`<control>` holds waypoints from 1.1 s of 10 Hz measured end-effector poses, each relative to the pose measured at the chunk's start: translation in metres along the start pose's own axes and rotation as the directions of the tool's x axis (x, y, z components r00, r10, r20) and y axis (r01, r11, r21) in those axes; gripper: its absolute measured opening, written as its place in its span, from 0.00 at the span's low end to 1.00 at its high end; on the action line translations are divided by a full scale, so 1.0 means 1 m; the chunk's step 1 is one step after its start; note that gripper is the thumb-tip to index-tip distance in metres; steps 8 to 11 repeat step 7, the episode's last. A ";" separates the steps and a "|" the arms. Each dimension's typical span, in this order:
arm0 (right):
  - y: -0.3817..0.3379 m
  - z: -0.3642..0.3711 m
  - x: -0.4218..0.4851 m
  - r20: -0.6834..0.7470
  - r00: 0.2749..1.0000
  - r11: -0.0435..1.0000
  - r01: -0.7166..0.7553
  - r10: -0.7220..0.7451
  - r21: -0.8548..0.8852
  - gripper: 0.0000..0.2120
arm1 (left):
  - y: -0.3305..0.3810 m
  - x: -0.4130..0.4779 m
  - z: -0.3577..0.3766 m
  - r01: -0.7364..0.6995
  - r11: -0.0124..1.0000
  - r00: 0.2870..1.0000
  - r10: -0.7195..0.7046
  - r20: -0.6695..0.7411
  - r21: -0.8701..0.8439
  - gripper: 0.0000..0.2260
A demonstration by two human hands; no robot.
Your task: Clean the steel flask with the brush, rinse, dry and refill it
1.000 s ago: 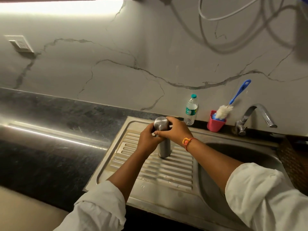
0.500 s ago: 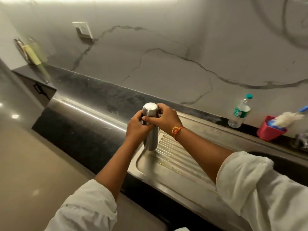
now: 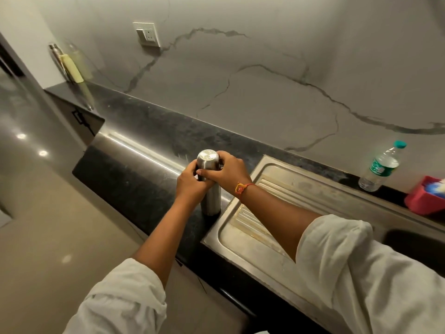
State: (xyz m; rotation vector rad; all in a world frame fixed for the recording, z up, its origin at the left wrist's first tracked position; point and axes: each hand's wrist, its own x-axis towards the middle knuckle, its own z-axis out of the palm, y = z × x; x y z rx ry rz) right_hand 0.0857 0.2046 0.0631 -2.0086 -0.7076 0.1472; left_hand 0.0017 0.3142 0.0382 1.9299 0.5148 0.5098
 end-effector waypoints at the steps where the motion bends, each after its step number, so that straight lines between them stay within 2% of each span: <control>1: -0.001 0.003 0.002 0.033 0.999 1.000 -0.018 0.018 0.006 0.31 | -0.004 0.002 0.000 0.027 0.999 1.000 -0.027 -0.008 -0.019 0.22; 3: 0.000 -0.008 -0.010 0.150 0.988 0.998 -0.053 0.046 0.044 0.34 | -0.008 -0.002 0.003 0.066 0.998 0.998 -0.066 0.000 -0.021 0.26; 4: 0.003 -0.013 -0.019 0.139 0.987 0.996 -0.089 0.085 0.017 0.33 | -0.005 -0.009 0.007 0.058 0.998 0.998 -0.057 -0.034 0.019 0.30; 5: 0.014 -0.027 -0.034 0.015 0.998 0.980 -0.056 0.060 -0.189 0.31 | -0.003 -0.031 0.016 0.028 0.975 0.990 0.004 -0.139 0.222 0.41; 6: 0.022 -0.041 -0.052 -0.033 0.999 0.944 -0.026 0.016 -0.330 0.31 | 0.000 -0.055 0.026 -0.005 0.952 0.972 0.076 -0.222 0.307 0.41; 7: 0.032 -0.062 -0.088 -0.098 0.992 0.809 0.011 -0.085 -0.587 0.34 | 0.009 -0.091 0.045 -0.143 0.868 0.937 0.273 -0.217 0.476 0.37; 11: 0.032 -0.062 -0.088 -0.098 0.992 0.809 0.011 -0.085 -0.587 0.34 | 0.009 -0.091 0.045 -0.143 0.868 0.937 0.273 -0.217 0.476 0.37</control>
